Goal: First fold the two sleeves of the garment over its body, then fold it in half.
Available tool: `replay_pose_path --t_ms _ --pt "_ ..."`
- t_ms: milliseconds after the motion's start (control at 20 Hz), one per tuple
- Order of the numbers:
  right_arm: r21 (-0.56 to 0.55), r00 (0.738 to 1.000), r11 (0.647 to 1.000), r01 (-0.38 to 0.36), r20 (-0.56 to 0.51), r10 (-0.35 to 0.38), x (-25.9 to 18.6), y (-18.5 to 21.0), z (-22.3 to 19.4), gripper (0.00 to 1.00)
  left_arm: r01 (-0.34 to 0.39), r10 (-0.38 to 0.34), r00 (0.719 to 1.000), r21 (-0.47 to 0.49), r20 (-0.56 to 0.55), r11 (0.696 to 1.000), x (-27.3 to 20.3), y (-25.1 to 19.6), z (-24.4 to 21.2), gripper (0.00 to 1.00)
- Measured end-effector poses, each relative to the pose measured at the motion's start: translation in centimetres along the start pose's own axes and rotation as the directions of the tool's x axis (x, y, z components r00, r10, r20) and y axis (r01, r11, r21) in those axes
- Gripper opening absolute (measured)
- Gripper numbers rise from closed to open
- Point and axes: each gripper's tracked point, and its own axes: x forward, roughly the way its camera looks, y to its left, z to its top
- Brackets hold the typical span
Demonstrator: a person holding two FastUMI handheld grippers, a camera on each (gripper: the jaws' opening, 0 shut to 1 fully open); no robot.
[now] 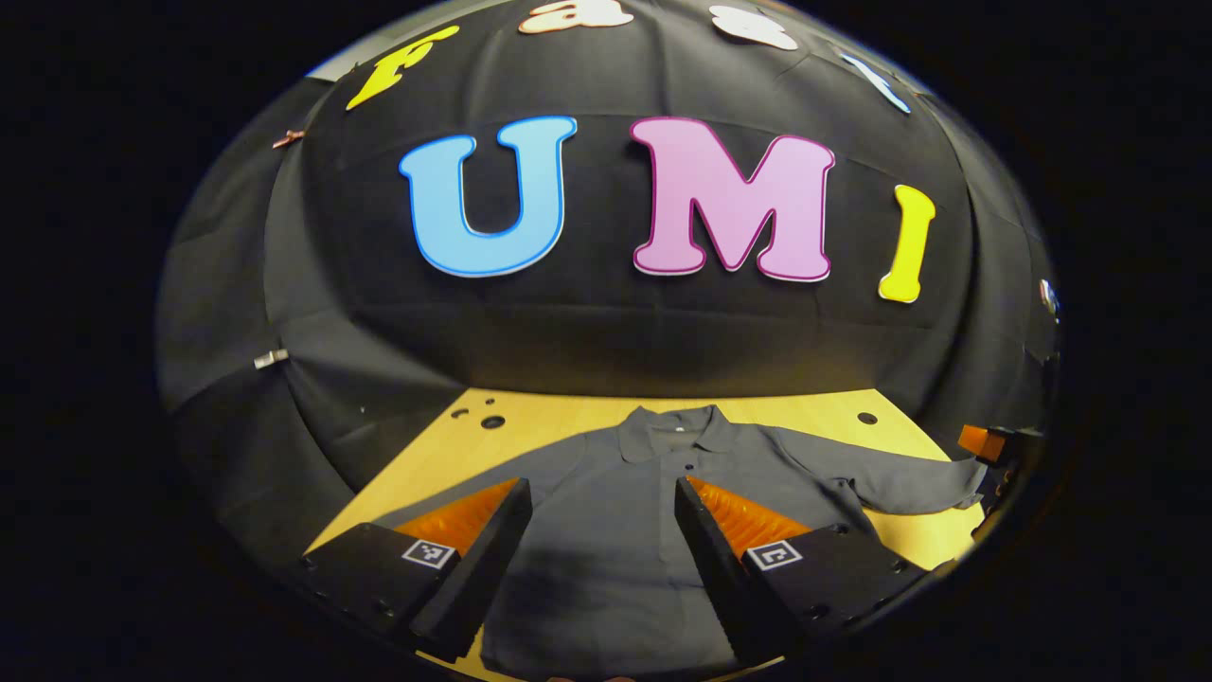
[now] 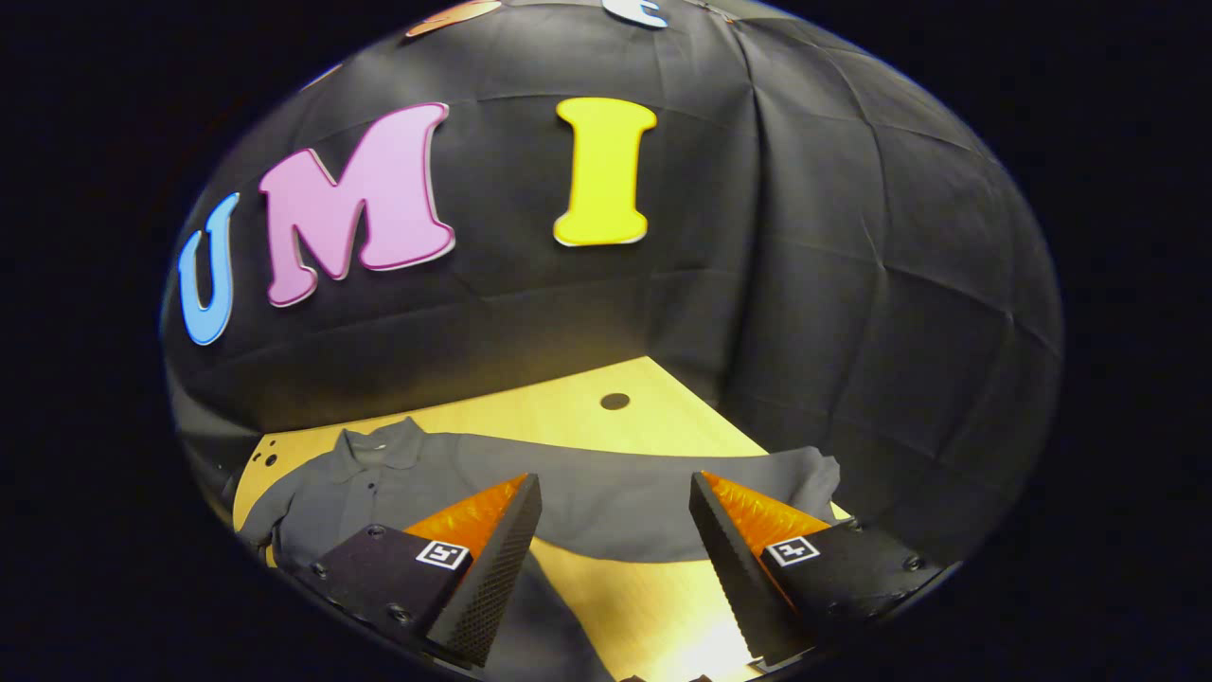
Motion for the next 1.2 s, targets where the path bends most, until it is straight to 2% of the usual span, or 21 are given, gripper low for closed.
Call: replay_pose_path --t_ms 250,650,1000,1200 --pt "0.067 0.992 0.992 0.106 -0.072 -0.101 3.7 -6.0 -1.6 0.98 -0.01 0.01 0.999 -0.003 -0.039 1.0 0.8 -1.3 -1.1 0.96" --pt "0.137 0.945 0.946 0.293 -0.193 -0.265 7.8 -15.2 -4.8 0.99 -0.036 0.037 0.994 0.011 -0.101 0.999 1.4 -1.9 -2.6 0.96" --pt "0.125 0.897 0.909 0.397 -0.261 -0.356 10.6 -20.4 -7.1 0.99 -0.019 0.028 0.986 0.057 -0.162 0.998 2.5 -3.0 -4.0 0.96" --pt "0.114 0.874 0.904 0.413 -0.327 -0.359 12.5 -22.1 -9.4 0.99 0.013 0.0 0.982 0.069 -0.187 0.998 2.5 -3.9 -4.7 0.96"
